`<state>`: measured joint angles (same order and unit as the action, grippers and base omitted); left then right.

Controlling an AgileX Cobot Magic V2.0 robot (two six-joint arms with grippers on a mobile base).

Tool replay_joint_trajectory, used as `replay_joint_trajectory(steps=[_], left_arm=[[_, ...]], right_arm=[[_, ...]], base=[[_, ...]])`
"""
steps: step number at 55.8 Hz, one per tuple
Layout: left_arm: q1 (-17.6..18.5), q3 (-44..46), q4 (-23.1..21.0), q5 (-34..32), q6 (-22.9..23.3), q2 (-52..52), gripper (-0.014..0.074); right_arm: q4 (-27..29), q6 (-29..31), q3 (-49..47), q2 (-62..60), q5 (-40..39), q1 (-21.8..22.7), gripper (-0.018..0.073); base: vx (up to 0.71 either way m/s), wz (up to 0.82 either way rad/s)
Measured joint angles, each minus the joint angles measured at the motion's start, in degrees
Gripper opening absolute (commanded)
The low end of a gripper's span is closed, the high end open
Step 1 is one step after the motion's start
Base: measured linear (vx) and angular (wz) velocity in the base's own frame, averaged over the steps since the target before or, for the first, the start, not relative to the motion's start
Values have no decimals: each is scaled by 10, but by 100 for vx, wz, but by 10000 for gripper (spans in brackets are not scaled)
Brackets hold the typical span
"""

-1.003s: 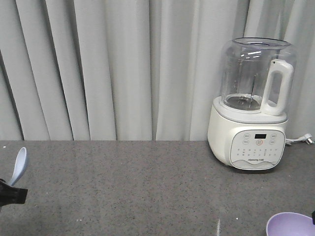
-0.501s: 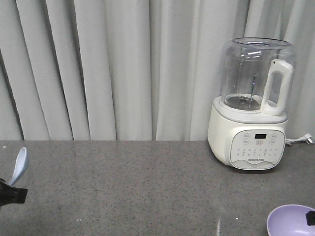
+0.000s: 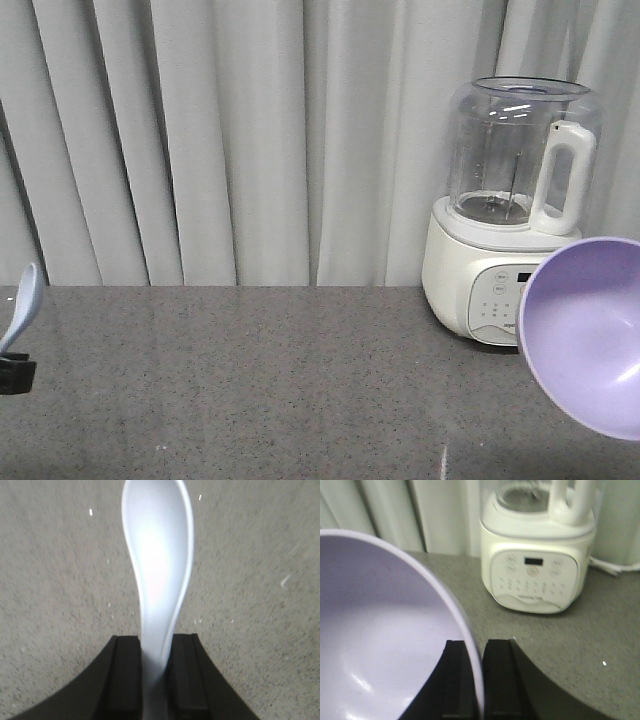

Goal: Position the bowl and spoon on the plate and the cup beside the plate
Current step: 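Grasp the lilac bowl rim with the right gripper and lift it, then drive the base holding spoon and bowl to the counter with the plate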

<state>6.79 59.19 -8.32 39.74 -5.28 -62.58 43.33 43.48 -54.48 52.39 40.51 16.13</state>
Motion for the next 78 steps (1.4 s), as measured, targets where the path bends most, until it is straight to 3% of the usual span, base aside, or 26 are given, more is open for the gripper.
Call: replay_joint_trajectory(steps=[8,15,24,35,78], left_arm=[[0,-14,0,-9,-13,71,-6],[6,-68,-1,-32,-15,155,-6],[15,-144,-18,-75,-15,279,-3],[15,-185,-22,-126,-16,366,-3],[15,-189,-23,-117,-17,386,-3]], right_arm=[[95,76,63,-89,-8,-1,-10],[146,125,108,-136,-27,-26,-9],[157,143,115,-167,-35,-65,-9],[158,146,115,-182,-56,-71,-9],[158,147,115,-182,-62,-71,-9]], base=[[0,0],[0,0],[0,0],[0,0],[0,0]])
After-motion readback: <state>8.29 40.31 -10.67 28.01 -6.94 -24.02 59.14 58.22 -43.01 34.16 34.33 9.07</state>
